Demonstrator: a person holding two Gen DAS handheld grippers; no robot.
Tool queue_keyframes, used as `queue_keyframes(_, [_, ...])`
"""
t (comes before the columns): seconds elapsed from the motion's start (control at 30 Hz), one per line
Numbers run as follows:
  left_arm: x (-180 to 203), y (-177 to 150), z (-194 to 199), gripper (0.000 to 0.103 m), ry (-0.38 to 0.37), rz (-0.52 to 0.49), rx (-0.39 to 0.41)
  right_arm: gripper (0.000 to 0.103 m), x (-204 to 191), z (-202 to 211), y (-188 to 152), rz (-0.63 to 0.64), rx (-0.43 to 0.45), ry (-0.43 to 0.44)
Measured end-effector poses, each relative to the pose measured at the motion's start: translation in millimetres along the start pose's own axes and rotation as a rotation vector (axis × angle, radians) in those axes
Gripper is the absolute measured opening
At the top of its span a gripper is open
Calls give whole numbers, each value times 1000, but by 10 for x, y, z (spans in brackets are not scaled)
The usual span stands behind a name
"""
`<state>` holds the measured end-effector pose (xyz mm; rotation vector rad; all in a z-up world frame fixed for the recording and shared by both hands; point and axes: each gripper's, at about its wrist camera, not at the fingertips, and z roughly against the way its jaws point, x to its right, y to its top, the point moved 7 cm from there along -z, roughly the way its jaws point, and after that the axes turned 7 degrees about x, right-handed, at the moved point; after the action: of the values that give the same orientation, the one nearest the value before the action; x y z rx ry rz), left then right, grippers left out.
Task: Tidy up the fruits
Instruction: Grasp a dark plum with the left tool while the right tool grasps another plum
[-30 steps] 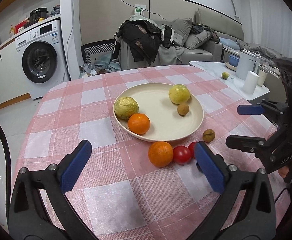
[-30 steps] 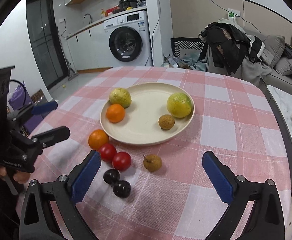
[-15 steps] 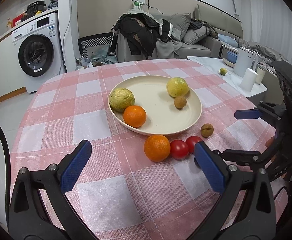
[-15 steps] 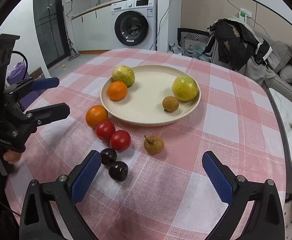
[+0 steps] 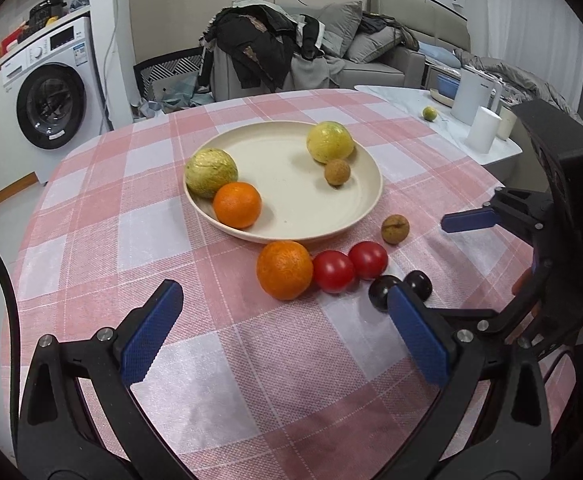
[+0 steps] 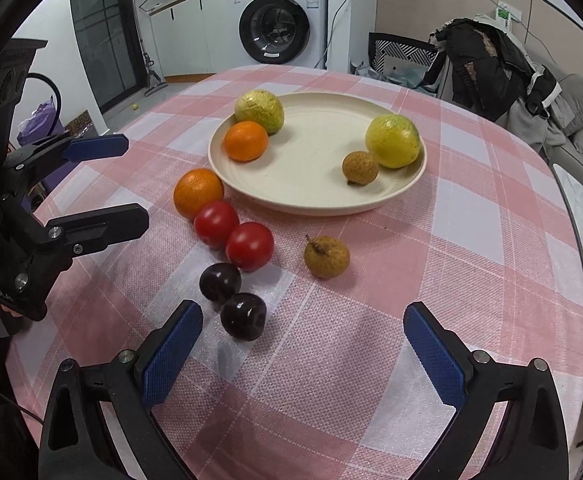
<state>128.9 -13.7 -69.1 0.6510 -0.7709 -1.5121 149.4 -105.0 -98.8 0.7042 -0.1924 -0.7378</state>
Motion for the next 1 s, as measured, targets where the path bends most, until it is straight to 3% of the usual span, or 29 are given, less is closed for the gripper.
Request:
queue_keyframes(0.27, [119,-57,-13,102,-48,-16,-32,96,-129,-4,-43,22,-13,75])
queue_keyframes(0.6, [254,-118,-17,101,-78,-64,-50,55,-221,-32,-70,56,-20,84])
queue_keyframes(1.0, [286,-140,-33,101,-104,-60,-62,29,-296,-23,-76,95,-3,89])
